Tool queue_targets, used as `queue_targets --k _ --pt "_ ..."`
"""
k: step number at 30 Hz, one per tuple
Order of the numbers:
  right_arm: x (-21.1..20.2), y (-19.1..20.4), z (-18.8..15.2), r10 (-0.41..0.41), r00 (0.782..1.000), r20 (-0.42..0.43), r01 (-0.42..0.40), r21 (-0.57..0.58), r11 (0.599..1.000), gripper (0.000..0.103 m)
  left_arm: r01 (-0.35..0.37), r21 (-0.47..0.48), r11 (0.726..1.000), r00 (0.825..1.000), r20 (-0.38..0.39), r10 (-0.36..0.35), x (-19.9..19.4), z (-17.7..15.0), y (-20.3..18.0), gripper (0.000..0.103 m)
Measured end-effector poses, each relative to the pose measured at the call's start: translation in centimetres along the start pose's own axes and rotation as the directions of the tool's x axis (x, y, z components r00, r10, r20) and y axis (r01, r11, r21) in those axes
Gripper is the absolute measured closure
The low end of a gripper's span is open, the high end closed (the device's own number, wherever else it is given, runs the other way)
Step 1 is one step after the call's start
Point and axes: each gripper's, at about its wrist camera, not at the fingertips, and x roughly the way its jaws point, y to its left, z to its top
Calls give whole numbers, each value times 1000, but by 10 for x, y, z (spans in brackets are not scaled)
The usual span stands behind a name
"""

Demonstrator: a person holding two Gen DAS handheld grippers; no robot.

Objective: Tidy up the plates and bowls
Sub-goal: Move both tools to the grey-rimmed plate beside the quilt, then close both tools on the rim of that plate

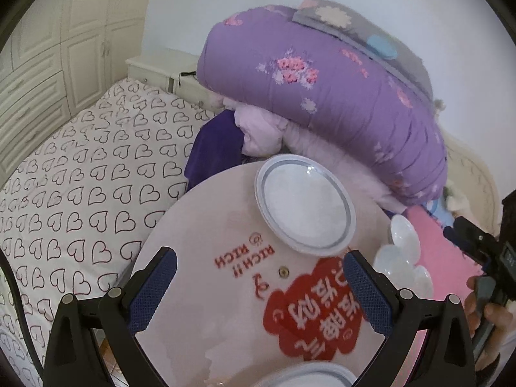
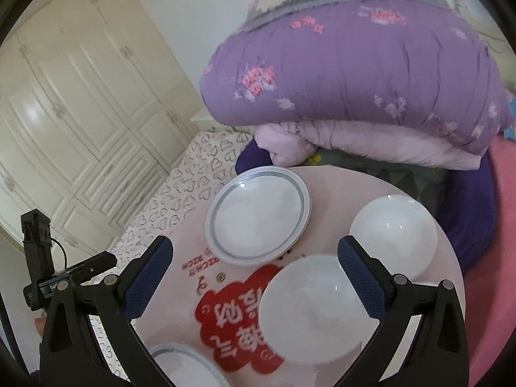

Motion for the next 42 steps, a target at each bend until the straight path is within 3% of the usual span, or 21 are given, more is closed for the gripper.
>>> queue_targets --k 7,16,28,33,37,42 --pt "64 -16 30 -29 991 -129 34 33 999 0 2 -26 1000 993 -122 -5 88 59 11 1" --pt "133 -40 50 -58 968 -245 77 70 995 0 40 -92 995 967 -245 -61 193 99 27 6" --pt "180 -55 52 -51 942 -333 92 109 990 1 85 -138 987 951 -285 -122 254 111 32 18" --pt "190 -53 54 -62 933 -355 103 97 990 9 100 -172 980 940 -307 -150 267 106 37 35" --pt "202 -50 53 -74 921 -383 107 66 992 16 111 -193 975 937 -305 -167 276 106 38 41" --pt "216 -53 47 -58 907 -417 97 73 993 31 141 -210 968 921 -330 -206 288 106 35 74"
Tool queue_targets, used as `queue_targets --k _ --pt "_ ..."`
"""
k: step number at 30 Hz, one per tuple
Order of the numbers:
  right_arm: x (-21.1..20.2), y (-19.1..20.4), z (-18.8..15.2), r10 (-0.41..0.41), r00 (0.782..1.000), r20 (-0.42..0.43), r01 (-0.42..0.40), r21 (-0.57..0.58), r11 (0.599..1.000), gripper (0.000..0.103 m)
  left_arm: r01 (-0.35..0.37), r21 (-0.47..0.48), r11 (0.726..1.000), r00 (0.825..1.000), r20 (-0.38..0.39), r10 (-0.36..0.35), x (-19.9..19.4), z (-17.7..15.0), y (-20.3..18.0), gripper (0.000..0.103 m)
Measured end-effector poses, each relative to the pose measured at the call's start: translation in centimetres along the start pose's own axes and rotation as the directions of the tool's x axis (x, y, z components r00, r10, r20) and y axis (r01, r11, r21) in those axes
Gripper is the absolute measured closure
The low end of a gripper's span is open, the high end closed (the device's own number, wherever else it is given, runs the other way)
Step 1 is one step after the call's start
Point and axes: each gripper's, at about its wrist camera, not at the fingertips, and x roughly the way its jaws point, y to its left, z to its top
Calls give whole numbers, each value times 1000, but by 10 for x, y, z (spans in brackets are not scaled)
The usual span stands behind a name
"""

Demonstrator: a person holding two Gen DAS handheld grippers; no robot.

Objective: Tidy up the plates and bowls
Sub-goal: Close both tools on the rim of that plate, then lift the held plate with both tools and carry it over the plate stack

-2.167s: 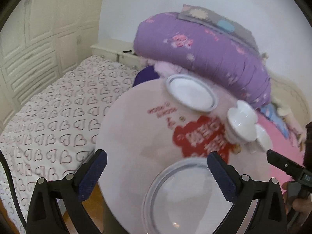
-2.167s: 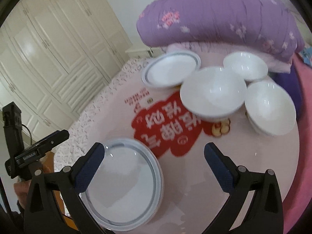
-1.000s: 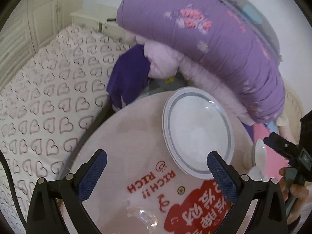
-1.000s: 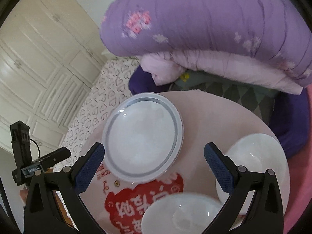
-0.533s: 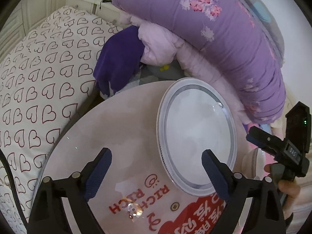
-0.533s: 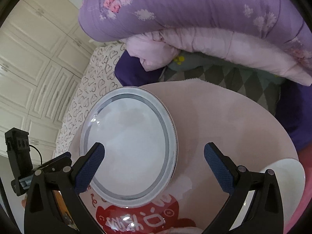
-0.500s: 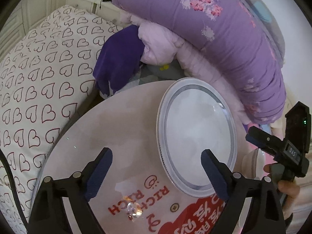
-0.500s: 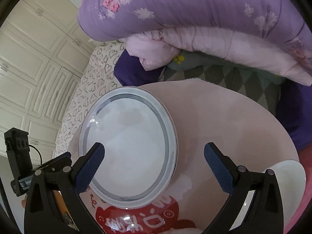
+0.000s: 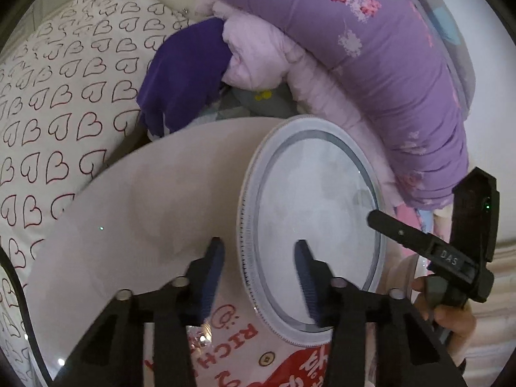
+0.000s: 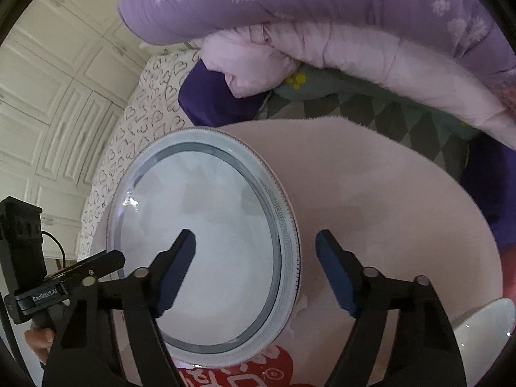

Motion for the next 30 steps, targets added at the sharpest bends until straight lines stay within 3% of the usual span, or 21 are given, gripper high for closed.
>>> queue_targets --k 2,6,8,18,30 --pt "3 -1 -1 16 1000 0 -16 4 1000 45 -2 1 1000 1000 -9 2 5 0 0 84" --pt "2 -2 -3 -40 999 10 40 -9 999 62 -7 -13 1000 1000 8 7 7 1 1 91" --pt "1 -5 -3 -59 998 10 59 -10 998 77 -12 -23 1000 1000 19 12 7 0 4 93" --pt "0 -4 -15 -26 999 27 26 9 1000 80 -43 -43 998 998 45 45 -5 -9 2 92" --pt "-18 22 -38 -5 997 78 8 -39 999 82 -71 -14 997 991 110 72 -53 -35 0 94"
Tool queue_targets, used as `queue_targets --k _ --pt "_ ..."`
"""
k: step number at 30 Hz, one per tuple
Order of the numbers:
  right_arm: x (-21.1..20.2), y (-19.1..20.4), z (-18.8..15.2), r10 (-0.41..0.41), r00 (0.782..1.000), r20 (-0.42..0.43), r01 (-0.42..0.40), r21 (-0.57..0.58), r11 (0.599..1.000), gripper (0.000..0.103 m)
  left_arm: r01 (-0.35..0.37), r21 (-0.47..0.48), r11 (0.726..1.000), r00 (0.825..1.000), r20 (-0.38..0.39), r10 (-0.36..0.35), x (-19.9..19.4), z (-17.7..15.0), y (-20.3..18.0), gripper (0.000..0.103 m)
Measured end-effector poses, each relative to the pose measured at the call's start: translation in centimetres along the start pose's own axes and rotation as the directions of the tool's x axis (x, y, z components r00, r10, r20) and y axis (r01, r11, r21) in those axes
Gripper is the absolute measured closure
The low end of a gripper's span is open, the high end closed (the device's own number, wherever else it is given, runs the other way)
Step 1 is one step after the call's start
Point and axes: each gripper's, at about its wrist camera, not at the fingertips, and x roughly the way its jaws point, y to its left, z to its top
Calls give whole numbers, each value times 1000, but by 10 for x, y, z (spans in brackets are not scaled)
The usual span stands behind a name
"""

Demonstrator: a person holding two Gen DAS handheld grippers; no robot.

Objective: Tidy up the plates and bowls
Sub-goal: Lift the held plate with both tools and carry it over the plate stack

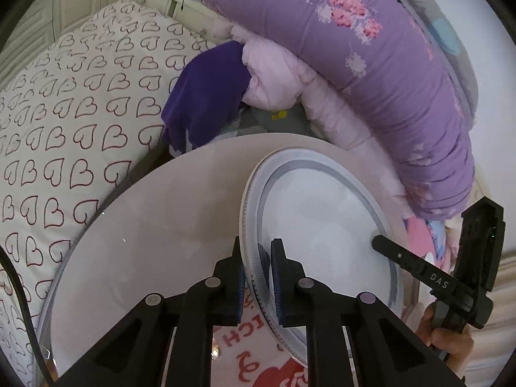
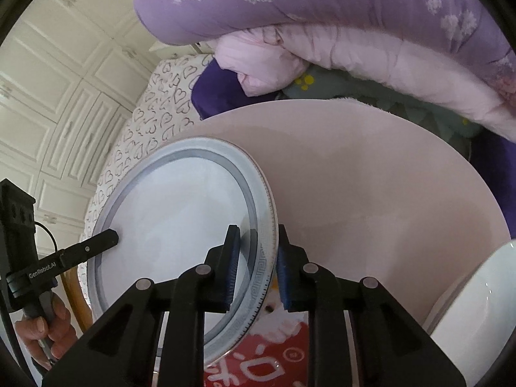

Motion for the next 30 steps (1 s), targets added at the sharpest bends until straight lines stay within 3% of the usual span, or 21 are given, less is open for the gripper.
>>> queue_targets --k 8,16,30 --pt "-21 20 -18 4 999 43 -2 -39 999 82 2 0 1000 999 36 -2 -37 -24 3 93" --pt "-57 44 -47 45 995 93 -38 -74 997 82 31 9 999 996 89 -32 -100 -58 10 94" --pt "-125 95 -130 98 978 184 -64 -182 981 82 45 23 999 974 220 -49 -240 -183 33 94"
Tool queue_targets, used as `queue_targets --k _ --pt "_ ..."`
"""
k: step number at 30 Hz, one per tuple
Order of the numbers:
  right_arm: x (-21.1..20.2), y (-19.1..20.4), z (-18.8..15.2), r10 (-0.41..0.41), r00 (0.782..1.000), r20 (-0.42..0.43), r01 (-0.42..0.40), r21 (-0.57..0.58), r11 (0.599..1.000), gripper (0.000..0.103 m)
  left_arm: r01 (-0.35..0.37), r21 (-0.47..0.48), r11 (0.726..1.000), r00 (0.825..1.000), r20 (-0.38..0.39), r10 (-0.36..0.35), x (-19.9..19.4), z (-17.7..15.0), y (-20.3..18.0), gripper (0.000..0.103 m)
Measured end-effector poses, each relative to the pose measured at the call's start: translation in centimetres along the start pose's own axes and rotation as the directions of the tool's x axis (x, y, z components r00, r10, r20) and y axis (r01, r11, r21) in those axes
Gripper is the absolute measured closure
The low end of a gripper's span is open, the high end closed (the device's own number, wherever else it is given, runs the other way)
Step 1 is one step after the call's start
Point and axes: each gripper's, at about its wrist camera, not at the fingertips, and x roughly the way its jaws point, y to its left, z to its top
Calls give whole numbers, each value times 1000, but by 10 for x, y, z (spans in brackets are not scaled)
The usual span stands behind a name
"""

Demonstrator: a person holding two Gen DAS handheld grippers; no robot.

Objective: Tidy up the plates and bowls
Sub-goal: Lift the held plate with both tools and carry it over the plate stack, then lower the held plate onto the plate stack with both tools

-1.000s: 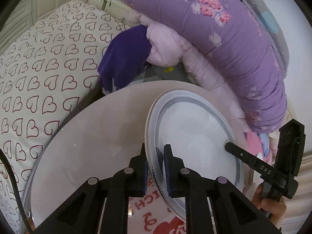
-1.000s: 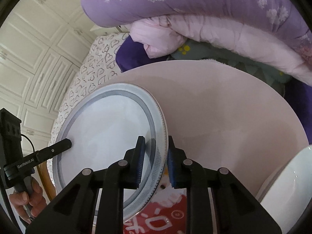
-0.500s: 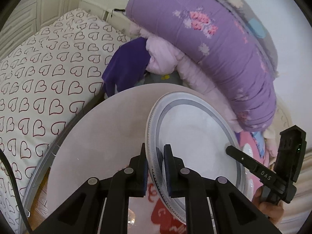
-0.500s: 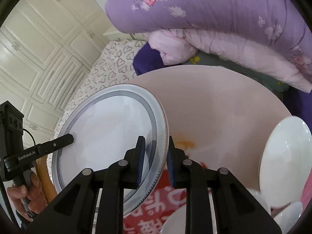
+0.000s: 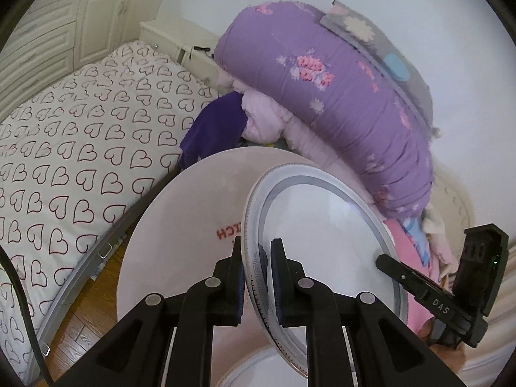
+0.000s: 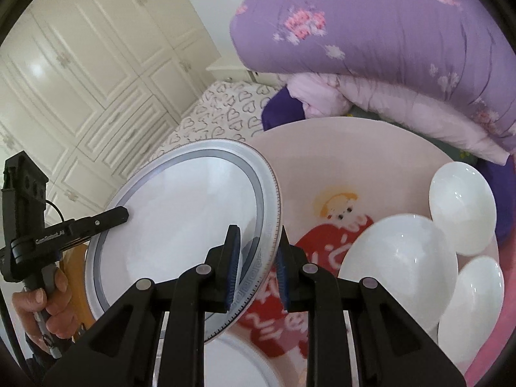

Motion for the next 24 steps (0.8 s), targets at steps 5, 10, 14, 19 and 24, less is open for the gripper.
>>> queue_targets --k 5,10,14,19,24 --pt "-19 9 -26 3 1000 18 -3 -16 1000 82 9 13 1000 1000 18 -9 -39 -41 0 94" --pt "-28 11 -57 -13 1000 26 14 -30 999 82 -2 36 999 999 35 1 -62 -81 -7 94" --pt "-33 7 -81 -7 1000 25 7 -26 1000 82 -5 45 999 999 36 4 -68 -107 -12 94" --pt "-37 1 -110 -11 1000 17 12 -19 1000 82 -22 50 999 1000 22 21 -72 -143 -17 94" --pt "-39 2 -137 -33 999 4 33 -38 999 82 -35 45 998 999 6 35 -67 -162 -19 94"
